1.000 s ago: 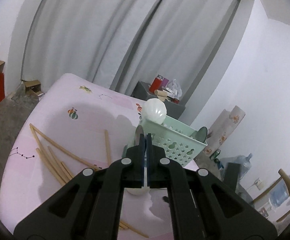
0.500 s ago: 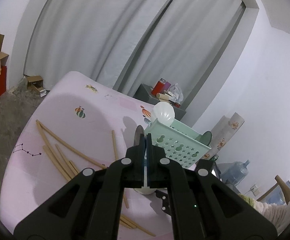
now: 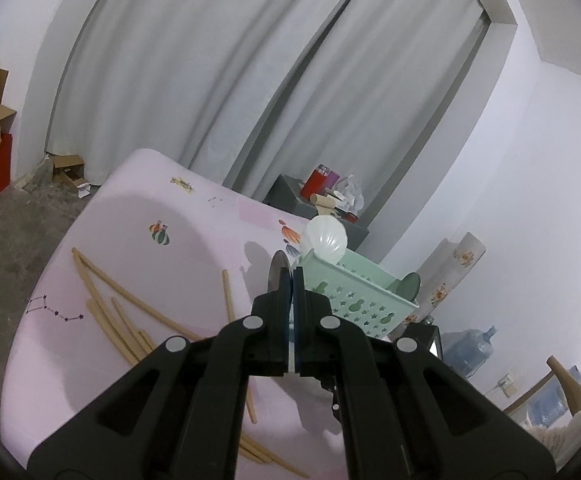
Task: Organize utensils
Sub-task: 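Carry the spoon toward the green basket with the left gripper while the right gripper grasps the white ladle, then open the left gripper over the basket to drop the spoon while the right gripper lifts the ladle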
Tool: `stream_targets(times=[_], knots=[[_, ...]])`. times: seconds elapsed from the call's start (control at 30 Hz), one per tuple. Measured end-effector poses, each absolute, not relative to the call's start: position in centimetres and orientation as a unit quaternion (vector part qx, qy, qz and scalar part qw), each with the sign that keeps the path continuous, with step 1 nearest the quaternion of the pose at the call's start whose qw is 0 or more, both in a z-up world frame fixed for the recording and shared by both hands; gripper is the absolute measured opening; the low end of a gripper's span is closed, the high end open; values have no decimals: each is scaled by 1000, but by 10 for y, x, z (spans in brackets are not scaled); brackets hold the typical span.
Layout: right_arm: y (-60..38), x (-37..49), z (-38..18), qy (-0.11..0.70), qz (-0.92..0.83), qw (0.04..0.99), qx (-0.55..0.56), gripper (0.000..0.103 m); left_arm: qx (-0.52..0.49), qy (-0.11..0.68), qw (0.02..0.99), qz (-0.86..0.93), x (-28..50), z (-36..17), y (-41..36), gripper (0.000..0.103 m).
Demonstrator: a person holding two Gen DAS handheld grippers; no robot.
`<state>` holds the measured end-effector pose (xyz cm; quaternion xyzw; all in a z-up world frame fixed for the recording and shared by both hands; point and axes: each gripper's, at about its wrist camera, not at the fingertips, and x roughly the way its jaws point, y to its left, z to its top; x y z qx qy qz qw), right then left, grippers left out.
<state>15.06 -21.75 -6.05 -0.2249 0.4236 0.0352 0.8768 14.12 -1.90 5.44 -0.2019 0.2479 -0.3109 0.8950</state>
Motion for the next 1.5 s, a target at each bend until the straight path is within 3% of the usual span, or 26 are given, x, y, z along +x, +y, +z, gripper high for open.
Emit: stream_targets(times=[0.43,0.63,0.93,1.5], knots=[[-255,104,-10,367,41,926,-78,4,-197,176,899,-348,171,111,-50,0],[-272,95,30,316,56,947,-5,4,-218,122,899,-359,193,150,-69,0],[-327,74,71,239,41,967,76,4,-258,102,883,-379,246,173,-118,0],[-383,83,69,200,49,964,168,4,-218,167,880,-387,253,121,-168,0]])
